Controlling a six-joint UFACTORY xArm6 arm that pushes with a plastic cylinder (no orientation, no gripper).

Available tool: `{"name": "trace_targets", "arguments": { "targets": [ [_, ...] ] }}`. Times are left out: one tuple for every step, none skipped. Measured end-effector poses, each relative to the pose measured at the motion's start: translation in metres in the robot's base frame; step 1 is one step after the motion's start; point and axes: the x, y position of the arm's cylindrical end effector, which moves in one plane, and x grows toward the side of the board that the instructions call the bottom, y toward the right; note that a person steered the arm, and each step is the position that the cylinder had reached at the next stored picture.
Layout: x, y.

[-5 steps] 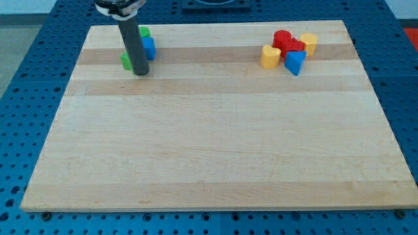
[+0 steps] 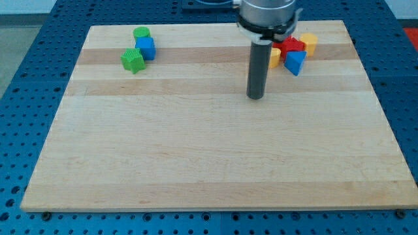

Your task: Separate green blocks and cube from each other

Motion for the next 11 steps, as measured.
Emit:
{"name": "trace_targets", "arguments": {
  "targets": [
    [-0.058, -0.062],
    [-0.111, -0.103],
    [-0.198, -0.147],
    [-0.213, -0.206],
    [-0.212, -0.291],
    [-0.194, -0.298],
    [-0.156, -0.287],
    [-0.148, -0.192],
    [-0.124, -0.184],
    [-0.087, -0.139],
    [-0.063, -0.114]
  ]
}}
